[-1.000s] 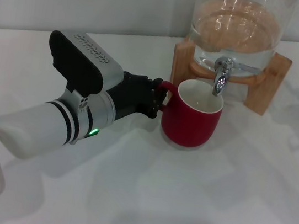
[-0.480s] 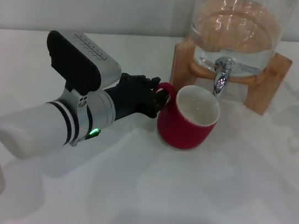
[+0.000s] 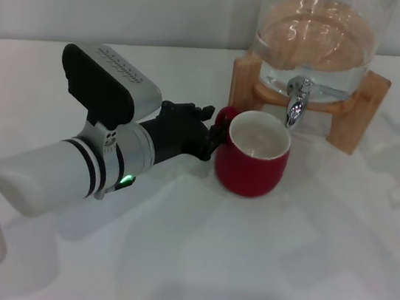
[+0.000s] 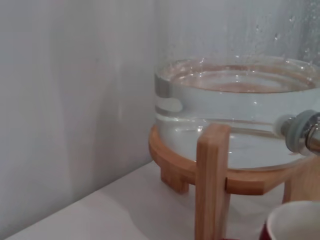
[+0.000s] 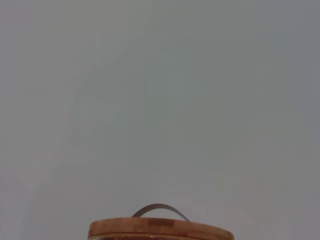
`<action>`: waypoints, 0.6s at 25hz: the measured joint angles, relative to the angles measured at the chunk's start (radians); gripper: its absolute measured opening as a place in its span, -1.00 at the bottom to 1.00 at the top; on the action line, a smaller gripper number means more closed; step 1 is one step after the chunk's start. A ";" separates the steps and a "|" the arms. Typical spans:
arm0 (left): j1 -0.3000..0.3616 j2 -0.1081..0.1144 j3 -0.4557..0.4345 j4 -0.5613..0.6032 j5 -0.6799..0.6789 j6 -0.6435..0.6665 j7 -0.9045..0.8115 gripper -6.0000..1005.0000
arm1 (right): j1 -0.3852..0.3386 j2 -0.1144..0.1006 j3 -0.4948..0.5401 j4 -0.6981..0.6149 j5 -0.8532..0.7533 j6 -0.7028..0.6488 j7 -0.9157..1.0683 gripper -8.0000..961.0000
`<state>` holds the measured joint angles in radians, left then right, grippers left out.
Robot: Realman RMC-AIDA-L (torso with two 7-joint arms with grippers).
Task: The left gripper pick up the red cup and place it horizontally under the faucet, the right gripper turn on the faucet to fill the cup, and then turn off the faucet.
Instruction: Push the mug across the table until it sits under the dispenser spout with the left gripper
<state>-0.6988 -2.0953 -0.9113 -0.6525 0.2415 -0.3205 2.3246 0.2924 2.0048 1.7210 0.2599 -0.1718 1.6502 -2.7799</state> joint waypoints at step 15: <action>0.017 0.003 0.048 -0.018 0.007 -0.009 -0.053 -0.35 | -0.003 -0.002 0.000 0.001 0.000 0.001 0.000 0.26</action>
<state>-0.6822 -2.0920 -0.8630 -0.6701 0.2481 -0.3298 2.2717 0.2891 2.0033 1.7209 0.2608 -0.1718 1.6509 -2.7795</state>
